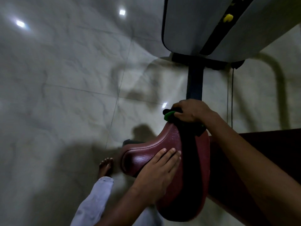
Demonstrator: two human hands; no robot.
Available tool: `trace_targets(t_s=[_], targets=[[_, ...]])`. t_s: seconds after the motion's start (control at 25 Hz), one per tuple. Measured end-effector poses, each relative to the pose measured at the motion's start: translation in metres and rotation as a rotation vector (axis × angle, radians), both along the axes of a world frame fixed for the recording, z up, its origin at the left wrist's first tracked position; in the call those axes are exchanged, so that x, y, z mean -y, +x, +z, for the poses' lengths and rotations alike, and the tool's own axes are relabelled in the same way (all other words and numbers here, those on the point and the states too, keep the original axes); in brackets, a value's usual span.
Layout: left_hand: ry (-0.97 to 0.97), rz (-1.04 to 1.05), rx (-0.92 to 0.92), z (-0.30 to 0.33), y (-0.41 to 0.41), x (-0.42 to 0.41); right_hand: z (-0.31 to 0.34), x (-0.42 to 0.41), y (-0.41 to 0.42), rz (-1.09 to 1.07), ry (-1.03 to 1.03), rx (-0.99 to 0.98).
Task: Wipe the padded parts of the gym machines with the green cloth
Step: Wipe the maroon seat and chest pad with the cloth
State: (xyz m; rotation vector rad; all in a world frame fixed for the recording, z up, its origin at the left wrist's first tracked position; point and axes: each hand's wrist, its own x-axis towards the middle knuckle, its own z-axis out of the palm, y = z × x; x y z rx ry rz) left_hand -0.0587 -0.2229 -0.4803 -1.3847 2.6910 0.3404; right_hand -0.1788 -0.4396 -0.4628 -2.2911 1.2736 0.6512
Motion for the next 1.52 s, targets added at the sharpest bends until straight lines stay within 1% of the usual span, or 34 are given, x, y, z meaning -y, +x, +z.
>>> trace_targets(t_s=[0.04,0.16,0.2,0.4,0.52,0.56,0.64,0.72,0.76,0.8,0.88,0.92,0.96,1.04,1.12,1.24,1.32,1.4,1.52], targets=[[-0.006,0.007,0.007,0.0,0.0,-0.001,0.0,0.002,0.0,0.028,0.018,0.009],[-0.03,0.051,-0.007,0.0,0.0,-0.006,0.001,0.012,-0.006,-0.038,0.052,-0.019],[-0.032,0.067,-0.017,0.001,0.0,-0.007,0.001,0.012,-0.007,-0.025,0.046,-0.029],[-0.077,0.158,-0.028,-0.002,-0.005,-0.014,0.001,0.008,0.007,0.256,0.065,0.076],[-0.076,0.235,-0.031,-0.003,-0.011,-0.019,-0.002,0.018,0.008,0.21,0.083,0.02],[-0.074,0.256,-0.032,-0.002,-0.013,-0.02,-0.003,0.017,0.01,0.228,0.064,0.003],[-0.075,0.285,-0.013,-0.001,-0.016,-0.022,-0.003,0.011,0.018,0.337,0.033,0.017],[-0.093,0.31,-0.001,-0.004,-0.019,-0.025,-0.002,0.006,0.026,0.49,0.04,0.056],[-0.095,0.322,-0.004,-0.005,-0.02,-0.026,-0.002,0.008,0.027,0.532,0.052,0.044],[-0.096,0.333,-0.005,-0.005,-0.02,-0.027,-0.002,0.011,0.027,0.534,0.057,0.012],[-0.115,0.348,-0.004,-0.005,-0.019,-0.028,-0.003,0.016,0.027,0.464,0.038,-0.043],[-0.133,0.359,0.003,-0.005,-0.02,-0.029,-0.004,0.014,0.028,0.46,0.013,-0.043],[-0.155,0.381,0.013,-0.006,-0.021,-0.031,-0.005,0.009,0.03,0.507,-0.017,-0.018],[-0.174,0.444,0.014,-0.008,-0.029,-0.033,-0.004,-0.002,0.034,0.67,-0.045,0.067],[-0.179,0.527,0.002,-0.011,-0.039,-0.037,-0.001,-0.003,0.033,0.777,-0.032,0.092],[-0.227,0.645,0.022,-0.015,-0.055,-0.039,0.0,0.004,0.033,0.762,-0.057,0.051],[-0.23,0.735,0.023,-0.015,-0.065,-0.041,0.0,-0.001,0.032,0.755,-0.093,0.06],[-0.235,0.825,0.03,-0.013,-0.075,-0.042,0.003,-0.01,0.035,0.822,-0.093,0.089],[-0.273,0.937,0.058,-0.016,-0.09,-0.045,0.011,-0.013,0.039,0.886,-0.034,0.107]])
